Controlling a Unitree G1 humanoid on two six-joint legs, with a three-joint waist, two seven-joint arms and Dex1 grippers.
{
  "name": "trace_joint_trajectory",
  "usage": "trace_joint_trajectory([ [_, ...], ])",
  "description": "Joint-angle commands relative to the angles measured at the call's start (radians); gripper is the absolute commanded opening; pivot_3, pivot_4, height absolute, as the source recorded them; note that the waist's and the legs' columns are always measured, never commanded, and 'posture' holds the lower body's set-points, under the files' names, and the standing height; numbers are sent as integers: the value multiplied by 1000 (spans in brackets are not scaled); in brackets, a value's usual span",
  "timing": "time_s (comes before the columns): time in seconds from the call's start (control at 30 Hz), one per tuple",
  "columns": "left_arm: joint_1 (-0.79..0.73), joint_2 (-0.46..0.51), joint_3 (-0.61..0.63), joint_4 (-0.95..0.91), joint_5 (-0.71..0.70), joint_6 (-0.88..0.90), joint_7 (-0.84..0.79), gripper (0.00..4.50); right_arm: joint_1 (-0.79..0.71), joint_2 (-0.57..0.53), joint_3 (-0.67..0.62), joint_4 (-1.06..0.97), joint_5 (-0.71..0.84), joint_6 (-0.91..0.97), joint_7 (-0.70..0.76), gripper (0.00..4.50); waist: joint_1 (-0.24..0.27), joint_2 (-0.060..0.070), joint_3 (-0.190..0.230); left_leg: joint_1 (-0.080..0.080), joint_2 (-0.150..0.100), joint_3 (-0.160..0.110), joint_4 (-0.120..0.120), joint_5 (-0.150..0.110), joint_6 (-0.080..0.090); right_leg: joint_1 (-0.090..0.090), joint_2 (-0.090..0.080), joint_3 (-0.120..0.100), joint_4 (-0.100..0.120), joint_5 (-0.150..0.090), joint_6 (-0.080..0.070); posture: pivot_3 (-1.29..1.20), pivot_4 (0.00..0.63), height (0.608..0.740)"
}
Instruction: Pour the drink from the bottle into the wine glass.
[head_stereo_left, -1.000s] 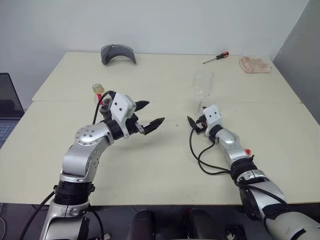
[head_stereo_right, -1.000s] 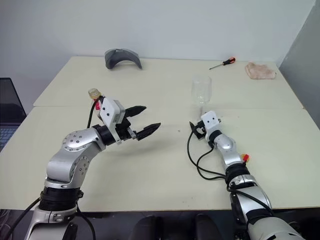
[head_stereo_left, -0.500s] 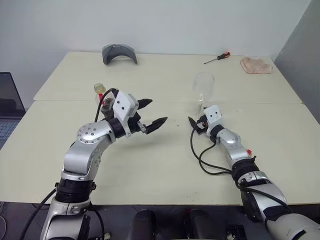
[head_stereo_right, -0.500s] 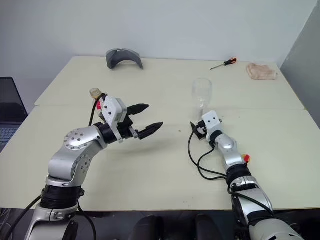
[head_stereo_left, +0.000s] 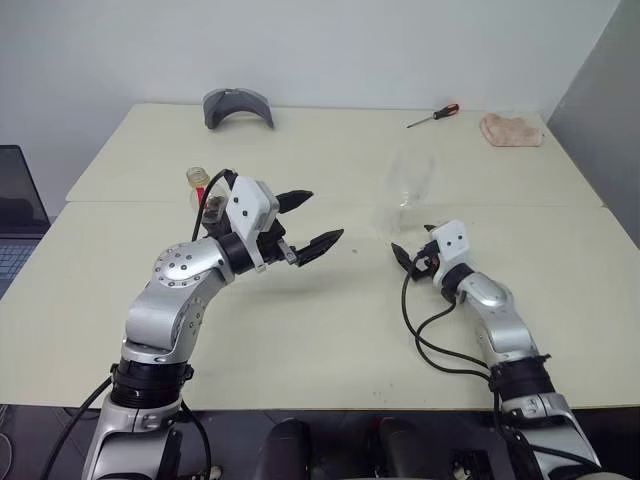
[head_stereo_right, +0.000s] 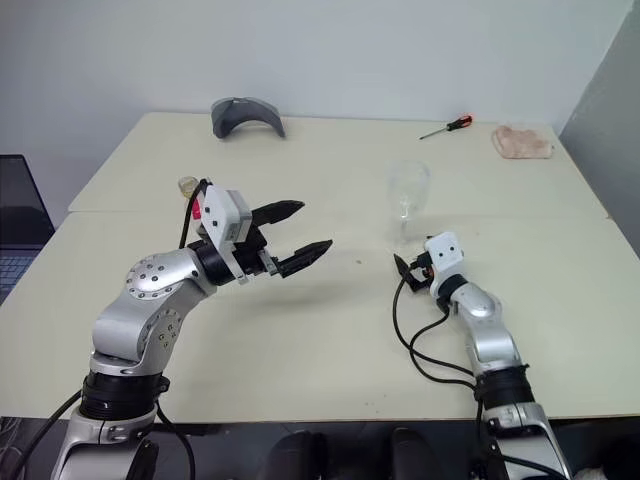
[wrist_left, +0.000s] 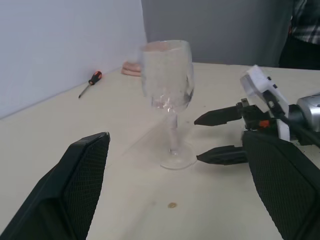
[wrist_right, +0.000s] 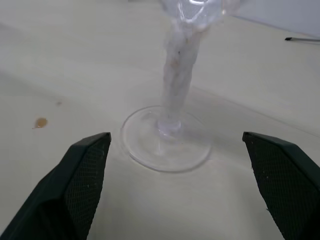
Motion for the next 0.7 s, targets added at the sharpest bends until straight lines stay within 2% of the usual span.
trace_joint_trajectory([
  [0.03,5,0,20,-54,-17,-5,14,4500,33,-23,-29,-190,42,98,1,4491,0,0,0,0,0,0,0,0,0,0,0,0,0,0,0,0,150,740],
  [0.3,82,-19,45,-136,-71,43,75,4500,257,-88,-39,-622,232,256,107,4491,3,0,0,-1,0,-1,0,-2,3,1,0,0,-2,0,0,0,150,740],
  [0.47,115,-47,62,-150,-19,8,175,4500,287,-96,-57,-700,273,286,88,4491,3,-1,0,2,0,-1,0,-2,4,2,0,0,-1,0,1,0,150,740],
  [0.6,191,-80,76,-213,-15,31,259,4500,280,-84,-73,-792,321,330,43,4491,2,-1,0,2,0,-1,0,-2,4,2,0,0,-1,0,1,0,150,740],
  [0.7,241,-99,82,-257,20,25,330,4500,281,-110,-50,-856,356,368,64,4491,3,-1,0,2,0,-1,-1,-2,4,2,0,0,-1,0,0,0,150,740],
])
